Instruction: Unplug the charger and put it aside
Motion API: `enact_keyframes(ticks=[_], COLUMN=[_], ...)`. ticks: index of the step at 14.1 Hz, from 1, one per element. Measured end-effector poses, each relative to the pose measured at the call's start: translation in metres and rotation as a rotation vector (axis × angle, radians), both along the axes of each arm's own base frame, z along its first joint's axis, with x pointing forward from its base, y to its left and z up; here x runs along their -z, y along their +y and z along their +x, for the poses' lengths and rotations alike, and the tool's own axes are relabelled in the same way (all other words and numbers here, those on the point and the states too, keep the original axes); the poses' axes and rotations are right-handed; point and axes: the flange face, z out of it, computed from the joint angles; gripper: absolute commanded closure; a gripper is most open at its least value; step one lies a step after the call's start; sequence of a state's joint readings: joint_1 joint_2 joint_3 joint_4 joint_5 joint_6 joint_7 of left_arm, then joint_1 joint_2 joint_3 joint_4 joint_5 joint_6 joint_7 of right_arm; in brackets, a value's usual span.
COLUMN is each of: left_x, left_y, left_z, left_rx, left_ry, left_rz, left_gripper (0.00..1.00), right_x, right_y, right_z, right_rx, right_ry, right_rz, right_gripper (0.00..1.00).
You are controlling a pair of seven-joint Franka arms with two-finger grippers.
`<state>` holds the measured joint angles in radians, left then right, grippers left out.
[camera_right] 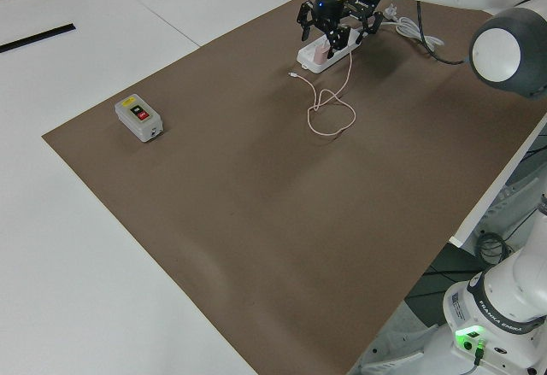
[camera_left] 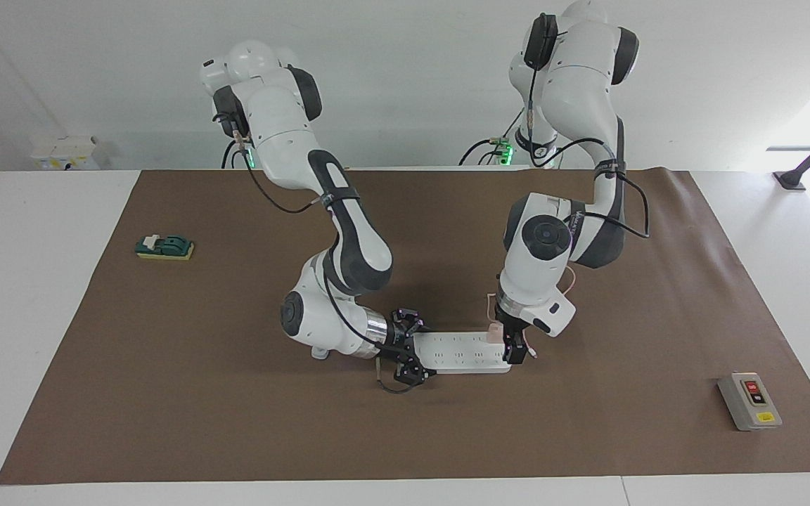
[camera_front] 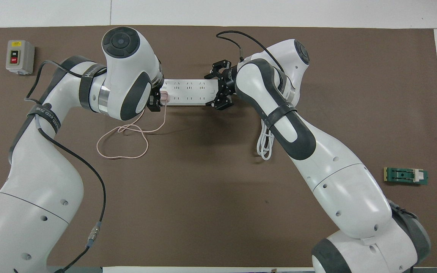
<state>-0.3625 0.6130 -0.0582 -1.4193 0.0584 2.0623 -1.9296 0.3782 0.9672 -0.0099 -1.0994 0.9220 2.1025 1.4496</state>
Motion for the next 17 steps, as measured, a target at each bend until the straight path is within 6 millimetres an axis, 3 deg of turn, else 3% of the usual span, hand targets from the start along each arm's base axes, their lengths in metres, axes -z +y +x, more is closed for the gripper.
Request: enact_keyframes(ticks=[1,3,4,5,17], left_x=[0.0001,0.0002,0.0003,0.0006,0.002], left_y=[-0.0001,-0.0004,-0.0005,-0.0008,-0.0036], left_z=[0.0,-0.0002,-0.0002,-0.0008,-0.0064], left_rx=[-0.001,-0.014,-0.027,-0.039,-0.045], left_ry=[0.0,0.0,0.0,0.004,0.036], left_rz=[0.0,-0.001,-0.001,-0.001,0.011], left_gripper=[0.19,0.58,0.84,1.0,1.0], right_x=[-0.0005,-0.0005,-0.0005,-0.0006,-0.0009], right_y=[-0.0002,-0.0002,-0.0001,-0.0001,0.0005], right_z=[0.0001,0.0001,0.0001,0.0002,0.0002], right_rx=[-0.001,-0.001,-0.001,0.0,0.0], right_ry=[0.0,-0.001,-0.001,-0.002,-0.004], right_rz=[0.0,-0.001,-0.001,-0.001,-0.003], right_gripper=[0.27,0.27,0.29,0.29,0.29])
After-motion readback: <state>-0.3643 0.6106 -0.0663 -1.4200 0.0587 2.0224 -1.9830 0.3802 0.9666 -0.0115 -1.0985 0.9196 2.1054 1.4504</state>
